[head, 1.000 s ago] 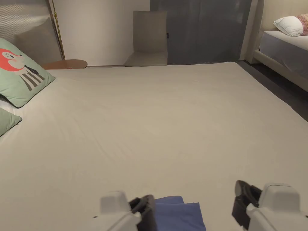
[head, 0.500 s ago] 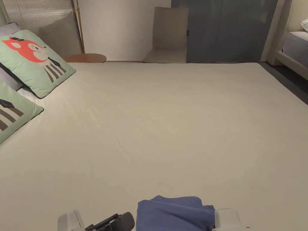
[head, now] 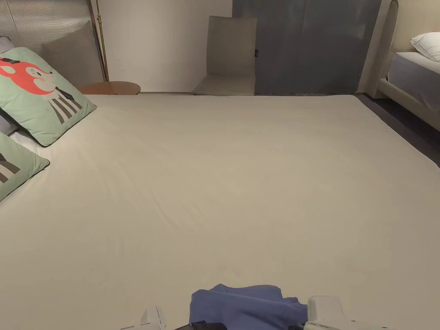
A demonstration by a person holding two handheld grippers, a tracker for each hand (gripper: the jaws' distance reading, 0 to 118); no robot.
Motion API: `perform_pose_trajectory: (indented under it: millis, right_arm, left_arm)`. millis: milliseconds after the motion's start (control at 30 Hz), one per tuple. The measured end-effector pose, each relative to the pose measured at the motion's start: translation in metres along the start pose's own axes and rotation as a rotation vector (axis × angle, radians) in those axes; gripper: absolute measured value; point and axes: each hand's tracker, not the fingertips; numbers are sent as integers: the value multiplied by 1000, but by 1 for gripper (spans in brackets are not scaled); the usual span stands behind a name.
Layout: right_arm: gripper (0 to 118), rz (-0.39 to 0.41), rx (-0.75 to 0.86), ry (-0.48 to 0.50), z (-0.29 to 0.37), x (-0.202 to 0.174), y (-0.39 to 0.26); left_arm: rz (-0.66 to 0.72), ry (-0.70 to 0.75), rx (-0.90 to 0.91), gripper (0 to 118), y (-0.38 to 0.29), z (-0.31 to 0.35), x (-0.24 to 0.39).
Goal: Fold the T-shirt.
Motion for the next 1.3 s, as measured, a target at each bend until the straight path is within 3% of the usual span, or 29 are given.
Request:
perform_pose_trajectory:
  millis: [100, 333, 633, 767, 933, 967, 1100, 1300]
  right_arm:
    - [0, -46, 25, 48, 12, 2, 2]
    - [0, -41, 102, 55, 33, -15, 26]
    - [0, 30, 132, 89, 27, -72, 46]
    - [0, 62, 131, 103, 19, -94, 51]
    - [0, 86, 120, 110, 14, -111, 55]
    - [0, 96, 119, 110, 15, -113, 55]
    - [0, 148, 139, 98, 18, -118, 57]
    - [0, 157, 176, 92, 25, -113, 58]
  left_arm:
    - [57, -72, -1, 27, 0, 11, -7]
    - [26, -75, 142, 25, 27, 98, -17]
    - [63, 123, 411, 25, 78, 284, -73]
    - [120, 164, 495, 25, 97, 330, -86]
    - [157, 259, 485, 26, 110, 334, -95]
    - [158, 306, 493, 32, 109, 331, -94]
    - [15, 510, 607, 108, 98, 328, -83]
    - [-116, 574, 717, 110, 65, 339, -34]
